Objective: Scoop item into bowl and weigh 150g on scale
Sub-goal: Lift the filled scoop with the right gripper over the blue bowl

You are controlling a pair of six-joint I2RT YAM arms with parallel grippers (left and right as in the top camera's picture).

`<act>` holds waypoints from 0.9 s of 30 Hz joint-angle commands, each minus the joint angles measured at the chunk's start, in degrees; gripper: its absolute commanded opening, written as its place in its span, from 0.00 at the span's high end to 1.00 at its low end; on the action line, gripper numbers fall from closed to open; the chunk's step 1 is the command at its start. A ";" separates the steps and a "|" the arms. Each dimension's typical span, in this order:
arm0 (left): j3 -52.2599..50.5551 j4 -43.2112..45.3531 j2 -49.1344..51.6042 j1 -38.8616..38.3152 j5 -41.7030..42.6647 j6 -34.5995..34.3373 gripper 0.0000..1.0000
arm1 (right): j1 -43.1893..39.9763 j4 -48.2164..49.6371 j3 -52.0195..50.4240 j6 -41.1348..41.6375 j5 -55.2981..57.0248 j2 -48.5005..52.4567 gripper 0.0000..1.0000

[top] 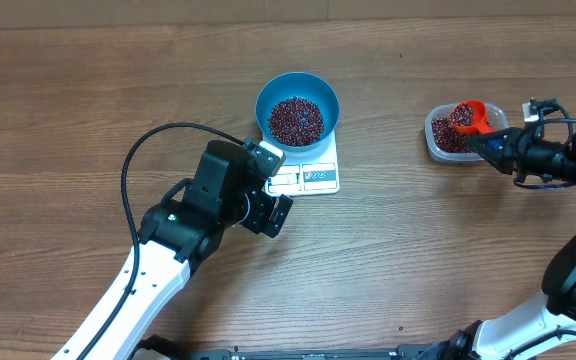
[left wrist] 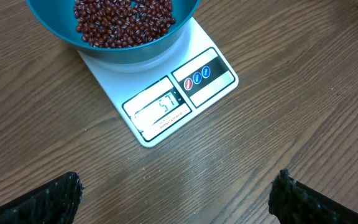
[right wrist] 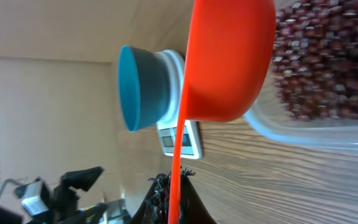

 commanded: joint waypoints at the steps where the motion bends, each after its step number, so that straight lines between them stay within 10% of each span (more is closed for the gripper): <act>1: 1.18 0.04 0.17 0.31 -0.37 0.52 0.00 | 1.73 0.07 0.26 -1.95 -5.90 0.35 0.96; 17: 1.18 0.04 0.17 0.31 -0.35 0.52 0.00 | 16.09 1.16 4.48 -1.18 -13.00 0.35 0.96; 27: 1.18 0.04 0.17 0.31 -0.35 0.52 0.00 | 27.89 16.04 6.64 15.13 -8.83 0.35 0.96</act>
